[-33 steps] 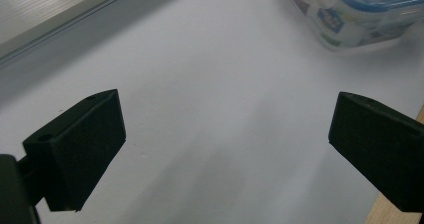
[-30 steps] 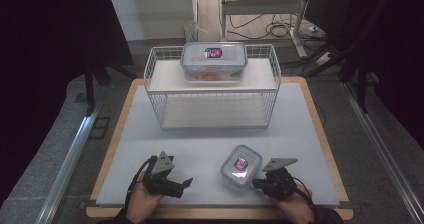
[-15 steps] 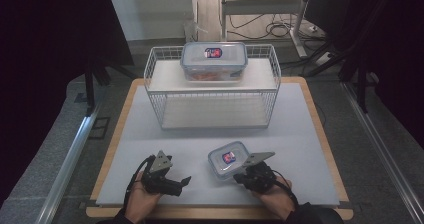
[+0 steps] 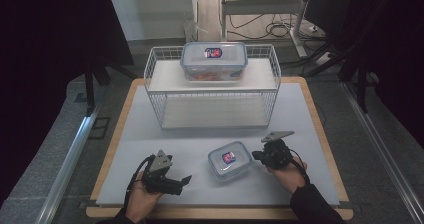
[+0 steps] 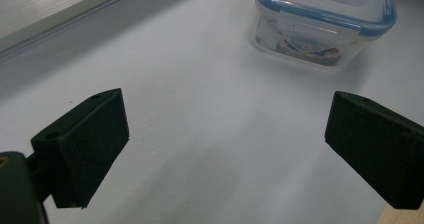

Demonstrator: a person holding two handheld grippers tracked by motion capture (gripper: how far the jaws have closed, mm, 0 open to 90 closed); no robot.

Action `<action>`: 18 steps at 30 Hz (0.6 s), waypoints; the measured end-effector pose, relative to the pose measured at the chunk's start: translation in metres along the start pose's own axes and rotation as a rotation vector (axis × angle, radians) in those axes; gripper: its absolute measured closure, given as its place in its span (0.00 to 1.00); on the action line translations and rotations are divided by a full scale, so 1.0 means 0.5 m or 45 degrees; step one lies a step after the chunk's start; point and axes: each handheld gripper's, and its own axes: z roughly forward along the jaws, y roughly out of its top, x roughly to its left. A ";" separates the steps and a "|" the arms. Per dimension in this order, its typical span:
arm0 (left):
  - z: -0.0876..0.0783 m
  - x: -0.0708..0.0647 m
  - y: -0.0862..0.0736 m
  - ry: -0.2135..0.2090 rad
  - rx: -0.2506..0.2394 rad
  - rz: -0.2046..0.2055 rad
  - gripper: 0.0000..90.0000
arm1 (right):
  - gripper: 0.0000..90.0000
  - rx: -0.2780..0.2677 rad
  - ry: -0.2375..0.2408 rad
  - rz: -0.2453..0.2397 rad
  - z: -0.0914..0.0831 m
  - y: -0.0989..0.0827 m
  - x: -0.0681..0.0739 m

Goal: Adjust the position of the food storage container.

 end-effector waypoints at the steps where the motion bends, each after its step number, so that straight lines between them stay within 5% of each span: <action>1: 0.001 0.000 0.000 -0.006 0.005 -0.009 0.04 | 1.00 0.000 0.000 0.000 0.000 0.000 0.000; 9: 0.019 -0.018 0.012 -0.035 0.031 -0.022 0.18 | 1.00 0.007 -0.006 -0.032 0.007 -0.014 0.023; 12: 0.027 -0.023 0.016 -0.064 0.040 -0.051 0.35 | 1.00 0.001 0.008 -0.027 0.003 -0.017 0.031; 13: 0.031 -0.021 0.017 -0.080 0.044 -0.065 0.47 | 1.00 0.004 0.025 -0.023 0.002 -0.021 0.041; 14: 0.033 -0.020 0.017 -0.090 0.048 -0.077 0.47 | 1.00 0.004 0.025 -0.023 0.002 -0.021 0.041; 15: 0.037 -0.019 0.017 -0.098 0.062 -0.085 0.59 | 1.00 0.005 0.035 -0.038 0.001 -0.024 0.049; 18: 0.048 -0.018 0.014 -0.122 0.096 -0.106 0.71 | 1.00 0.013 0.046 -0.036 -0.001 -0.027 0.057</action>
